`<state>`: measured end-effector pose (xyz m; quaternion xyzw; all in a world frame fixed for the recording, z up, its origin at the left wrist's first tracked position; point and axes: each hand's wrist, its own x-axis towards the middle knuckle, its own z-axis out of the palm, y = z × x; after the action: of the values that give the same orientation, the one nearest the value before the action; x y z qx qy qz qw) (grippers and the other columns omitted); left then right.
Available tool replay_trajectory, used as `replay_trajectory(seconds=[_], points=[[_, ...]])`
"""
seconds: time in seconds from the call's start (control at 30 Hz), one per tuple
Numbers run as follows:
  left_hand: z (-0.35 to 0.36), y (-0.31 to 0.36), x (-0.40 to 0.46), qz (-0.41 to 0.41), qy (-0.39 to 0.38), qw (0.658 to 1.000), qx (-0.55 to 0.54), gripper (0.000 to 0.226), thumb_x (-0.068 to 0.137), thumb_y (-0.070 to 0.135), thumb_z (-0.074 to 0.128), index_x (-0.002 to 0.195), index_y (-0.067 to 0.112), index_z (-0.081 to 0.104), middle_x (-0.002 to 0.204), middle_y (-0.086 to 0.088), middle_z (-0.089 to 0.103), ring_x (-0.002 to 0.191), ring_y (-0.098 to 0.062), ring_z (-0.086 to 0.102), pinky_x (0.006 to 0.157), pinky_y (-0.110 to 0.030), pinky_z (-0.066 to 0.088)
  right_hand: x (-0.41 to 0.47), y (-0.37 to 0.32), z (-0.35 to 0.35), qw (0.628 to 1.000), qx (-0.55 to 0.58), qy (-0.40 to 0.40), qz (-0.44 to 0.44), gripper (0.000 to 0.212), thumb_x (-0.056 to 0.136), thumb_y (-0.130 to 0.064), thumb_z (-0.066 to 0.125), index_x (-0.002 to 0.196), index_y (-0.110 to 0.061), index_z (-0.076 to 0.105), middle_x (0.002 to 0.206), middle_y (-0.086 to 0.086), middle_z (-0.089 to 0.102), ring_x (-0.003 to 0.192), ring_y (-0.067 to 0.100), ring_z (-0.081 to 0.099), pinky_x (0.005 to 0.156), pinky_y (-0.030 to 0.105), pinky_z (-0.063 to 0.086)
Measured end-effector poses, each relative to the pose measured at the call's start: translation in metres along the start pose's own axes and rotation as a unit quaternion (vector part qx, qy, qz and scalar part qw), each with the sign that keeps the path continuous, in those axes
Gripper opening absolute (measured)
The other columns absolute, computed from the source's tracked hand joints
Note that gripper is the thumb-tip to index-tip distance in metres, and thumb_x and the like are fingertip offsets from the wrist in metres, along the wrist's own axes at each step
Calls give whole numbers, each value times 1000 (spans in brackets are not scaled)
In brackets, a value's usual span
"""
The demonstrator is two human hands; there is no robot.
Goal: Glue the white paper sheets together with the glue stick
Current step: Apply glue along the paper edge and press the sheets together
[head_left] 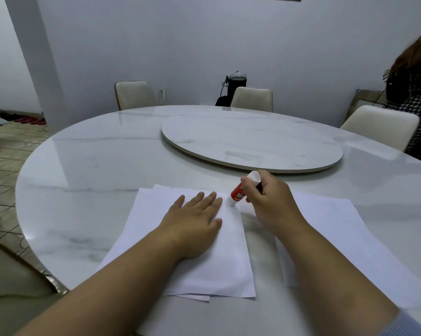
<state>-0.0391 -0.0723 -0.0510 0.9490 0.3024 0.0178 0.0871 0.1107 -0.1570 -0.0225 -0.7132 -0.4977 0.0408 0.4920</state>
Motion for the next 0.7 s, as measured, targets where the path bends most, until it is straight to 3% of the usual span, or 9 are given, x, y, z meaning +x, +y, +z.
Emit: replay_trajectory(seconds=[0.1,0.2,0.33,0.47,0.57,0.63,0.7], points=[[-2,1,-1,1,-3,1000,-4,53,98,36,14,148,31,0,158,12,-6,144,-6,-8,116,-36,-7,-14,-9,-8,999,-10,-25,-27,34,91,-31,53,82,2,57,73,22,62,62,26,50,50,25,35],[-3,1,-1,-1,-6,1000,-2,53,98,35,14,149,31,0,158,12,-6,144,-6,-7,116,-36,-6,-41,-22,-18,997,-11,-55,-60,35,86,-34,53,75,-1,55,60,5,54,52,8,42,47,21,33],[-2,1,1,-4,-8,1000,-8,54,97,42,14,148,31,1,158,12,-5,144,-6,-7,116,-37,-6,-78,-36,-30,993,0,-82,-85,26,79,-37,51,65,-15,58,67,-8,60,55,5,51,51,13,37],[-3,2,-1,-2,-20,1000,4,59,95,50,16,148,31,-1,158,12,-7,144,-6,-9,117,-38,-6,-98,-39,-42,992,38,-84,-82,34,73,-48,47,69,-16,60,67,2,62,55,10,52,49,16,37],[-10,3,-3,21,-50,999,-1,57,97,44,21,148,31,0,158,12,-9,143,-7,-12,117,-38,-8,-98,-36,-56,971,239,8,-27,27,85,-33,52,71,-15,67,60,5,64,49,11,54,49,17,45],[-21,2,-6,69,-109,991,-15,54,98,32,27,147,36,4,157,16,-9,142,-8,-17,116,-40,-11,-94,-29,-70,925,362,114,16,35,94,-22,48,70,-13,71,60,6,65,49,13,56,49,17,48],[-32,2,-10,120,-156,979,-59,58,96,15,33,144,43,16,155,21,-6,141,-5,-18,115,-40,-12,-90,-24,-83,889,423,166,52,37,95,-25,48,71,-13,73,64,6,66,52,15,59,52,18,51]])
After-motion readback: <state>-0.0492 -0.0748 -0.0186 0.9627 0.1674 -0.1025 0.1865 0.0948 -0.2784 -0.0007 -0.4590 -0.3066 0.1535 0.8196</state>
